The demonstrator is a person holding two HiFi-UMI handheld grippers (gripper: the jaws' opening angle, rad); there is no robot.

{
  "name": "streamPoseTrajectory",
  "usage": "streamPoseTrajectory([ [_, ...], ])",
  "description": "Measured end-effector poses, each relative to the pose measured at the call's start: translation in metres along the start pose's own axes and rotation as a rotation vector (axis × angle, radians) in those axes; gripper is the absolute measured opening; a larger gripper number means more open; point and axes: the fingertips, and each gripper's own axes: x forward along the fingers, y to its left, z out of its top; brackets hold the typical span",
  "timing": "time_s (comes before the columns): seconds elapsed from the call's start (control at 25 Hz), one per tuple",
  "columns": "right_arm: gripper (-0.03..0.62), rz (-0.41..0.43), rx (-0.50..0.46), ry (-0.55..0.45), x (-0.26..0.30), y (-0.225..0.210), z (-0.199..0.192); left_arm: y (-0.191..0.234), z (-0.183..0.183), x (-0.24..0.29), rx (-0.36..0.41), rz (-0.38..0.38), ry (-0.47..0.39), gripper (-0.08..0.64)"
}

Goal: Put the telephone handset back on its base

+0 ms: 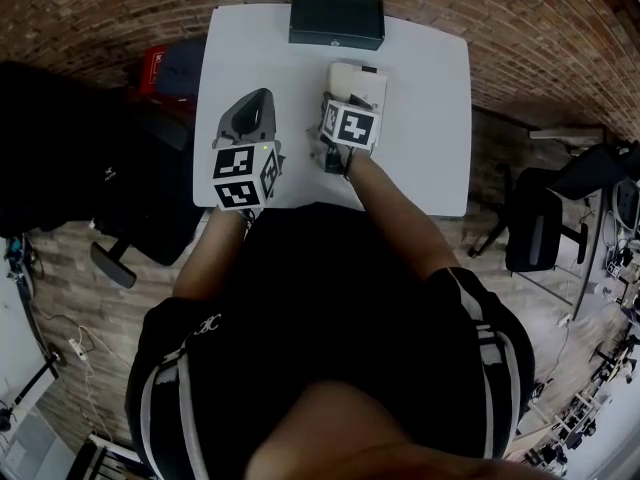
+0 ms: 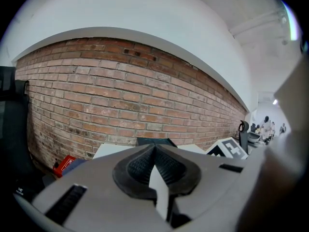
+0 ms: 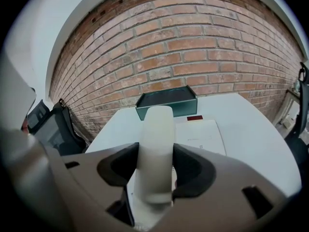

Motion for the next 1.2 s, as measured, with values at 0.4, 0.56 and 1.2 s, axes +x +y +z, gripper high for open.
streamPoseTrajectory([
  [0.4,0.202,-0.02,-0.018,0.035,0.02,-0.002,-0.005,0.011,-0.003,-0.002,-0.006,0.022,0.009,0.002],
  [0.56,0.202,-0.03,-0.017,0.053,0.025,-0.004,-0.009,0.014,0.0,-0.002,-0.004,0.027,0.008,0.002],
  [1.2,0.202,-0.078,-0.05,0.086,0.035,-0.007,-0.012,0.009,0.0,0.008,0.006,0.013,0.021,0.002],
])
